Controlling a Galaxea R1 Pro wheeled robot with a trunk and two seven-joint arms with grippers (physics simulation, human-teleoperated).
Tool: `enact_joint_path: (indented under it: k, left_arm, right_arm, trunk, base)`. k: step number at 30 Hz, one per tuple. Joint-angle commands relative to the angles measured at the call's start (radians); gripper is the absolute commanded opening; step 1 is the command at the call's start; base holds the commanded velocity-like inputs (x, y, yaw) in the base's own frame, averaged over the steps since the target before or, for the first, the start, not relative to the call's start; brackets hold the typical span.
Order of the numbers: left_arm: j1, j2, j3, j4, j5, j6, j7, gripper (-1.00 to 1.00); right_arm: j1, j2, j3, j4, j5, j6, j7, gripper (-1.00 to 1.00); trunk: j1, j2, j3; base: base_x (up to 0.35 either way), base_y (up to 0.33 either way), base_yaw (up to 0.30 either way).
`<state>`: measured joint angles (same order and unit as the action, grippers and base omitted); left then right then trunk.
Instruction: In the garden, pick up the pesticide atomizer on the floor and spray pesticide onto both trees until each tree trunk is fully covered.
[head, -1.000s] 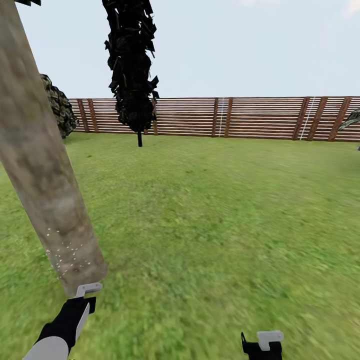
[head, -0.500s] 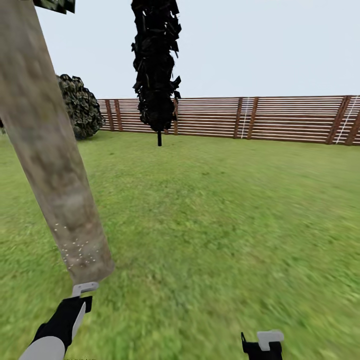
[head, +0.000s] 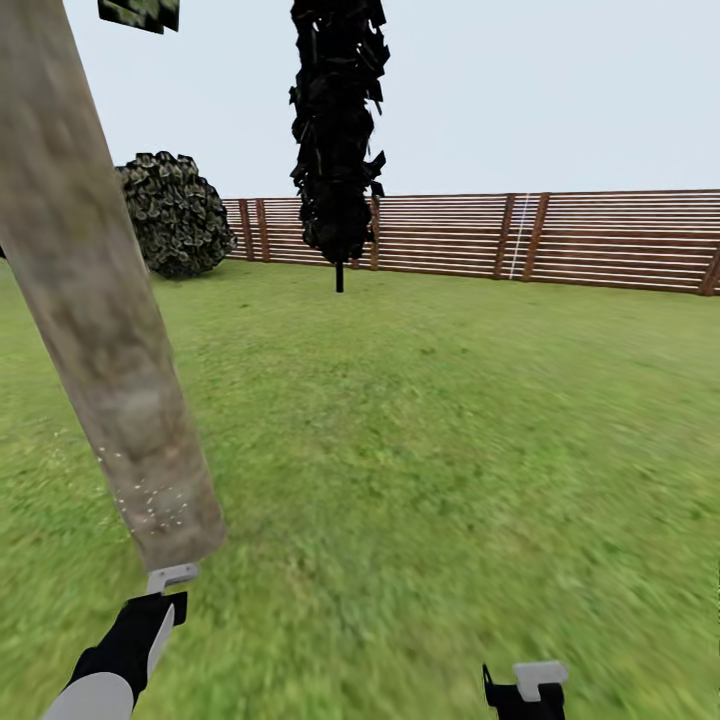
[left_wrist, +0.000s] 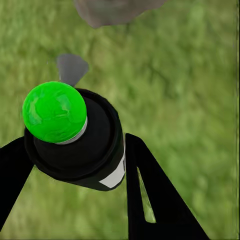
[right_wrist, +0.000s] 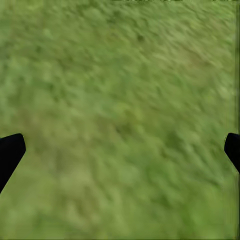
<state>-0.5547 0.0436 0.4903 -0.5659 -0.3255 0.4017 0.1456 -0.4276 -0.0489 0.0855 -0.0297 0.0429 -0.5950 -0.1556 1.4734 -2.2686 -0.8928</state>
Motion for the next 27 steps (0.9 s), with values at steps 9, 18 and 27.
enact_joint_path:
  k: [9, 18, 27]
  left_arm:
    - [-0.001, -0.001, 0.002, -0.002, -0.004, 0.006, 0.000, -1.00]
    - [-0.001, -0.001, 0.002, -0.002, -0.004, 0.006, 0.000, -1.00]
    - [-0.001, -0.001, 0.003, -0.001, -0.004, 0.006, 0.000, -1.00]
  right_arm:
    - [0.000, 0.000, 0.008, 0.001, 0.005, 0.000, -0.010, 1.00]
    - [-0.001, 0.001, 0.008, 0.000, 0.005, 0.000, -0.010, 1.00]
    - [0.000, 0.001, 0.008, 0.000, 0.005, 0.000, -0.010, 1.00]
  trunk:
    - [0.000, 0.000, -0.001]
    - [0.000, 0.000, -0.001]
    - [0.000, 0.000, -0.001]
  base:
    - [0.162, -0.255, 0.000]
    - [0.162, -0.255, 0.204]
    - [0.181, -0.239, 0.278]
